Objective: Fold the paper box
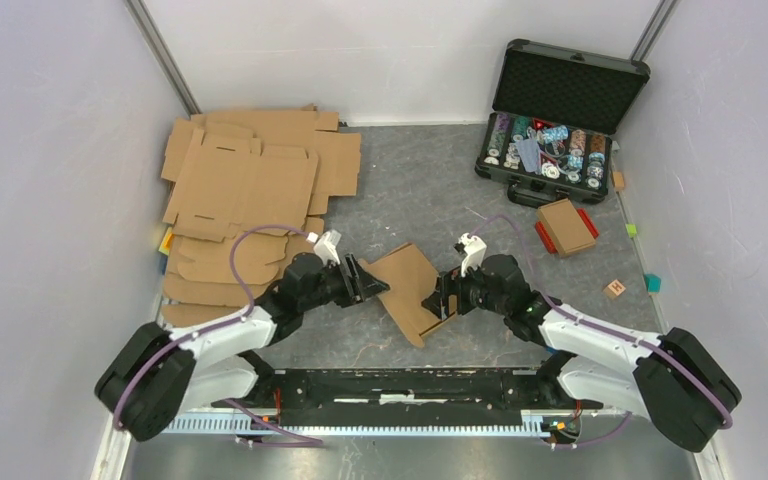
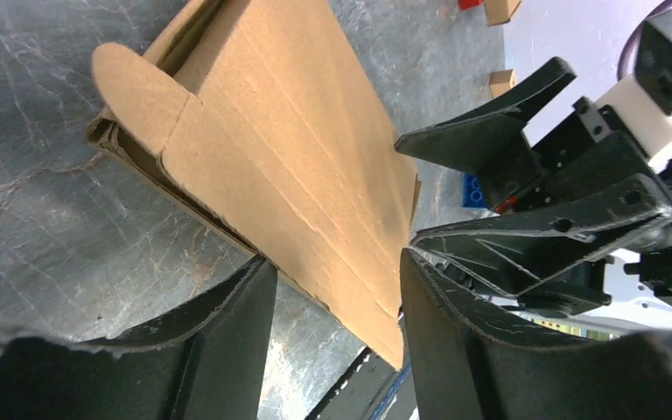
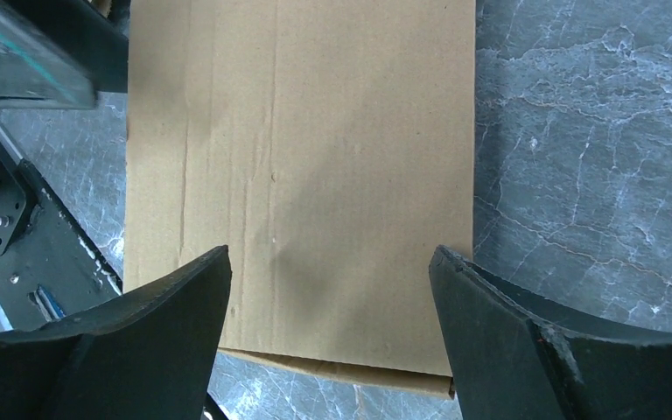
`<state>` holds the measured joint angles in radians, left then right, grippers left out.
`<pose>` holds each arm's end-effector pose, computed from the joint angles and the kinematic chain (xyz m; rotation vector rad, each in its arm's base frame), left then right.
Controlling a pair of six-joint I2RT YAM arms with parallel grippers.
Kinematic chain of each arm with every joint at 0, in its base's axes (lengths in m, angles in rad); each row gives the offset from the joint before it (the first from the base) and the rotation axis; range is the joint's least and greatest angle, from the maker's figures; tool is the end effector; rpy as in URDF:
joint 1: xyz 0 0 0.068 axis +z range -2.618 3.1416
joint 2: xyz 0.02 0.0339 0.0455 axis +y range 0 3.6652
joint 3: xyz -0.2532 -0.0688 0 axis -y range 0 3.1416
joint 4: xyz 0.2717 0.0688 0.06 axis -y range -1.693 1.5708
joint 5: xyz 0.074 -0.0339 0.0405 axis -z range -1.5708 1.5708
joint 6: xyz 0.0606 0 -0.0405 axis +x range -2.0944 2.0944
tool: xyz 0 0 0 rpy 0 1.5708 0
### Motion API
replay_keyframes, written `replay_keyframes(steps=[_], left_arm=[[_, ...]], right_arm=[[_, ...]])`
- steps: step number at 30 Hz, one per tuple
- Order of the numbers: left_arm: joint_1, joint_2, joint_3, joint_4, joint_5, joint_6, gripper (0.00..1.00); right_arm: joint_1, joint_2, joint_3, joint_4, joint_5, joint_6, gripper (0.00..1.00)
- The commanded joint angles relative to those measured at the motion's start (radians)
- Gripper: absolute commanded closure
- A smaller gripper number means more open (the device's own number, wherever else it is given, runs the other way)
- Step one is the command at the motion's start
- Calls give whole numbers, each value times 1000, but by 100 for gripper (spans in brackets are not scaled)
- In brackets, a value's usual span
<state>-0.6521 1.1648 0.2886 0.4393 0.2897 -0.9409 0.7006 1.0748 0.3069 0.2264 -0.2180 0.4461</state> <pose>0.1959 -0.1713 0.1199 -0.1161 2.2396 -1.2441 0.1832 0.1717 0.1220 -0.4201 2.1954 0.8894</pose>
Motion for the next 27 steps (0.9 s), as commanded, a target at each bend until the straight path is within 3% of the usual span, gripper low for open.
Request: replay_keyframes(steps=[1,6,11,17,20,27], left_arm=[[-3,-120,42,-187,-65,78,38],[-1,-158,2,-211,-72,68,36],[-3,-92,-34,-36,-13,10,37],[-3,-25,-46,36,2,-16,37],[-8,14,-80,173,-2,-81,38],[-41,205,-72,380,18,-132,43]], right_arm=[[11,48,2,-106,19,-13,11],[13,60,7,-94,12,-15,14],[16,62,15,-96,6,-16,14],[20,63,20,-98,9,-16,12],[22,74,21,-85,3,-15,11],[30,109,35,-72,-11,-16,10]])
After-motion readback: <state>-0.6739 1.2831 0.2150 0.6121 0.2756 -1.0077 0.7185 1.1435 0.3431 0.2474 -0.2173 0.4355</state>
